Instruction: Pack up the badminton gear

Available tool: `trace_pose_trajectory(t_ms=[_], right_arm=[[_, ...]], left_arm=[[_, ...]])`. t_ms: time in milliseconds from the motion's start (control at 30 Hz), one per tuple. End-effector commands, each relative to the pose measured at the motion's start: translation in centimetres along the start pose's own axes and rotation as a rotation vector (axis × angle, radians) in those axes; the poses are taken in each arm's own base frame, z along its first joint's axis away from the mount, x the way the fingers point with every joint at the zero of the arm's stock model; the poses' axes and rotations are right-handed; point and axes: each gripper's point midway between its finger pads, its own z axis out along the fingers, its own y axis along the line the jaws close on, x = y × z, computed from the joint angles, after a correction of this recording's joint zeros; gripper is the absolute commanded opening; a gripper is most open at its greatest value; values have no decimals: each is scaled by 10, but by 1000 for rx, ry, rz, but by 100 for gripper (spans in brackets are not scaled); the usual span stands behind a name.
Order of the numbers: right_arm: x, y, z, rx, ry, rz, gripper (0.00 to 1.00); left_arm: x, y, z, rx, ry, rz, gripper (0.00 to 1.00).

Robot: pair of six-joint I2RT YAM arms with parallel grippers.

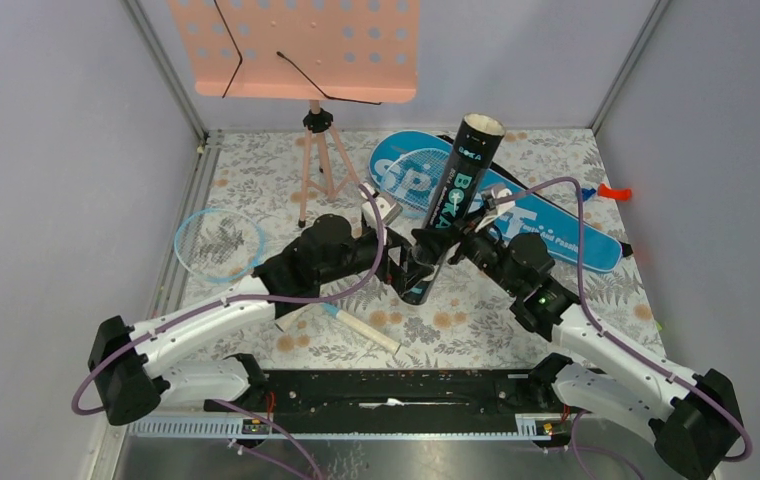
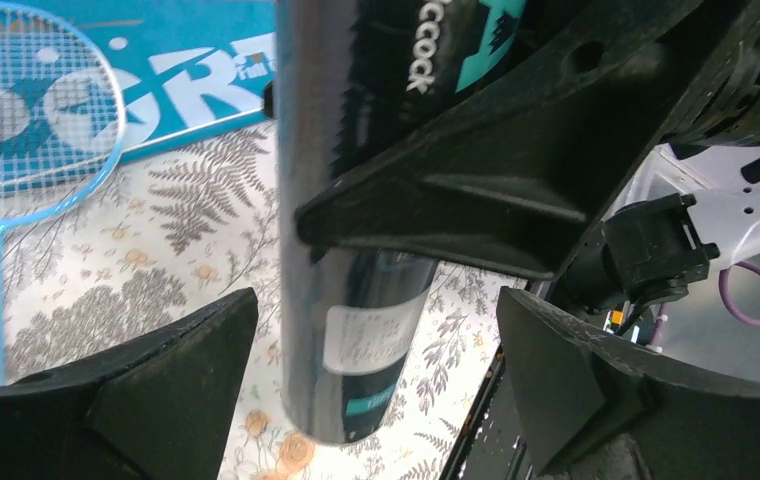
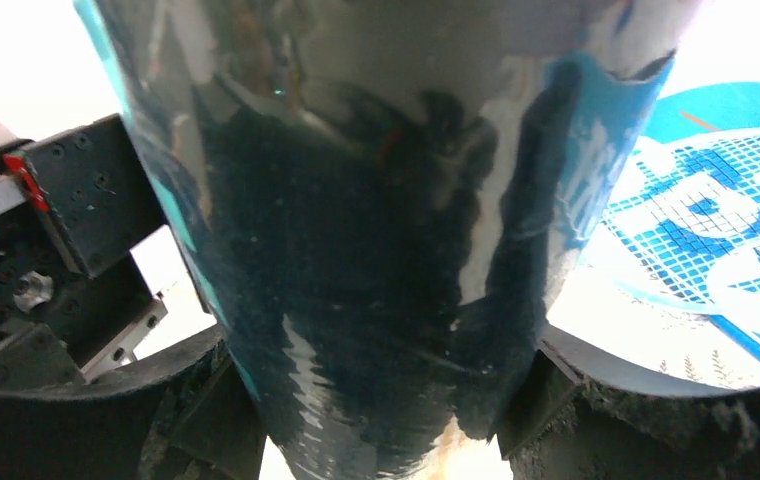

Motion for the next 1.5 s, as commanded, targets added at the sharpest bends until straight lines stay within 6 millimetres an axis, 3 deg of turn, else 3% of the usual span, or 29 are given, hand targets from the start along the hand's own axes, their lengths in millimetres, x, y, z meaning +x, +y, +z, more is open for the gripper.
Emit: trace_pose_trajectory(t_ms=[0, 133, 433, 667, 800, 900, 967, 1200, 1267, 1367, 1467], right_arm=[[-44, 31, 5, -132, -153, 29, 20], [-44, 49, 4, -224, -145, 79, 21], [-47, 65, -8, -286, -122, 184, 26], [-39, 81, -16, -370, -50, 179, 34], [-33, 84, -24, -366, 39, 106, 55], [-34, 80, -38, -328, 92, 28, 93], [-35, 69, -48, -250, 105, 9, 99], [-33, 18, -95, 63, 132, -16, 100], [-26, -10, -109, 228, 139, 15, 100], [-10, -51, -131, 460, 179, 9, 100], [7, -89, -155, 704, 269, -25, 100]], left_arm=[[-45, -27, 10, 137, -177, 71, 99], [-44, -19, 23, 105, -188, 57, 99], [-35, 6, 45, -1, -189, 76, 97], [-35, 5, 55, 13, -191, 87, 56], [-34, 6, 52, 17, -243, 102, 41], [-37, 8, 39, 15, -339, 122, 36], [-43, 12, 24, -4, -432, 144, 35], [-54, 54, -46, -265, -672, 259, 35], [-52, 71, -64, -378, -666, 289, 34], [-44, 102, -96, -565, -705, 266, 25], [-38, 117, -132, -672, -802, 226, 30]])
